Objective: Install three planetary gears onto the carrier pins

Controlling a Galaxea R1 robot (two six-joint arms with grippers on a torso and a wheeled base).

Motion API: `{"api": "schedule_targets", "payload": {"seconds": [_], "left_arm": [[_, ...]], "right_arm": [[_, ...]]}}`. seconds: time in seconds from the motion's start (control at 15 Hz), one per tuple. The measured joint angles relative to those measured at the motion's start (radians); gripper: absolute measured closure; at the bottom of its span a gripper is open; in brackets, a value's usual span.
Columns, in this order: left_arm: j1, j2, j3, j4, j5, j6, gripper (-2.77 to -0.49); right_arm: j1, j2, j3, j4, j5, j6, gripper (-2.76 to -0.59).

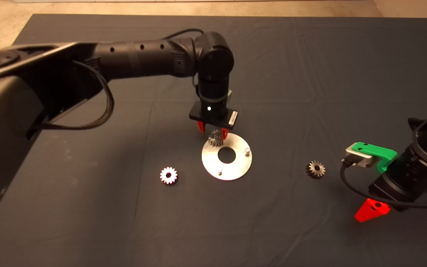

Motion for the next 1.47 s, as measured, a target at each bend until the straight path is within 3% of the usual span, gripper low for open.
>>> {"api": "schedule_targets", "payload": {"seconds": [0.07, 0.13, 0.33, 0.47, 0.6, 0.8, 1.0, 1.27, 1.47], "left_arm": [[-0.022, 0.000, 0.003, 0.000, 0.004, 0.000, -1.47], [-0.028, -0.002, 0.009, -0.001, 0.003, 0.001, -1.56], [-0.012, -0.020, 0.036, -0.010, 0.003, 0.000, -1.67], [-0.012, -0.063, 0.059, -0.013, 0.003, -0.015, -1.75], [-0.012, -0.143, 0.094, -0.013, 0.003, -0.066, -1.83], [-0.012, -0.291, 0.216, -0.013, 0.010, -0.155, -1.90], [-0.012, -0.392, 0.344, -0.018, 0.010, -0.246, -2.10], [-0.012, -0.447, 0.420, -0.050, 0.005, -0.299, -2.27], [-0.009, -0.476, 0.551, -0.068, 0.003, -0.359, -2.33]], "right_arm": [[0.000, 0.000, 0.000, 0.000, 0.000, 0.000, -2.75], [0.000, 0.000, 0.000, 0.000, 0.000, 0.000, -2.75], [0.000, 0.001, 0.000, 0.000, 0.000, 0.000, -2.75], [0.000, 0.000, 0.000, 0.000, 0.000, 0.000, -2.75], [0.000, 0.001, 0.000, 0.000, 0.000, 0.000, -2.75], [0.000, 0.001, 0.000, 0.000, 0.000, 0.000, -2.75], [0.000, 0.001, 0.000, 0.000, 0.000, 0.000, -2.75], [0.000, 0.001, 0.000, 0.000, 0.000, 0.000, -2.75], [0.001, 0.004, 0.000, 0.000, 0.000, -0.001, -2.75]]}}
